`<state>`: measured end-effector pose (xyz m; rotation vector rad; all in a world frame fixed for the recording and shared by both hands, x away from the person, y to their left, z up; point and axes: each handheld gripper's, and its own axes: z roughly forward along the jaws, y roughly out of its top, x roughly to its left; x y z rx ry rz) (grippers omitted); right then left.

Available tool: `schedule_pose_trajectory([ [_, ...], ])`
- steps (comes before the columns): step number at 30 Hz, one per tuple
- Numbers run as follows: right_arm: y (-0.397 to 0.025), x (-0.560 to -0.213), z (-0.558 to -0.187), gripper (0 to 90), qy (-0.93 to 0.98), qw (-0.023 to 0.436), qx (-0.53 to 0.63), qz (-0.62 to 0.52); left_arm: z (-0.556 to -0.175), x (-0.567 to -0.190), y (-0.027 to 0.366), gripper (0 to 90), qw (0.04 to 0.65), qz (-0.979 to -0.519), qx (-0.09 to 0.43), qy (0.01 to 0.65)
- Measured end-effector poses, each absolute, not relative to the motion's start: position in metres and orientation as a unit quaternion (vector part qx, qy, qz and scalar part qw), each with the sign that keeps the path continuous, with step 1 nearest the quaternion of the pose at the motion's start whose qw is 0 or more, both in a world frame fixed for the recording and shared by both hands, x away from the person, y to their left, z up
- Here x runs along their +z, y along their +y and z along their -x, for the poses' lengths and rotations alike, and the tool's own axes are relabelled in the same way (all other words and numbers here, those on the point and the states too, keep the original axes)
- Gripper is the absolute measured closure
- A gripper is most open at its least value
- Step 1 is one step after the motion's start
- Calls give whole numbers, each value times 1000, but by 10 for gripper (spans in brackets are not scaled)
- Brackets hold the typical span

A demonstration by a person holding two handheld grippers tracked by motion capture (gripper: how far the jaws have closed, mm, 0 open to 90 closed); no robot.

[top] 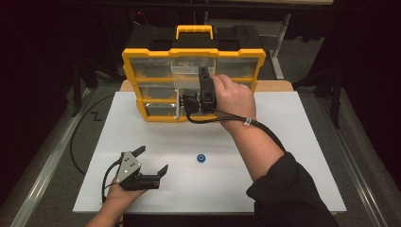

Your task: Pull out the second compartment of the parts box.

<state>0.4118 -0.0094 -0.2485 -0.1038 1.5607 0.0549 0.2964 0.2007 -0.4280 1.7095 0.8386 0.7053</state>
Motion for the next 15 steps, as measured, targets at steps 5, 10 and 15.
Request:
schedule_pose_trajectory([
  [5, -10, -249, -407, 808, 703, 709, 26, 46, -297, -428, 201, 10, 527, -716, 295, 351],
  [10, -11, -249, -402, 809, 703, 709, 28, 48, -297, -428, 201, 10, 527, -715, 294, 351],
  [15, -11, -249, -397, 809, 703, 709, 28, 49, -297, -428, 201, 10, 528, -715, 294, 352],
])
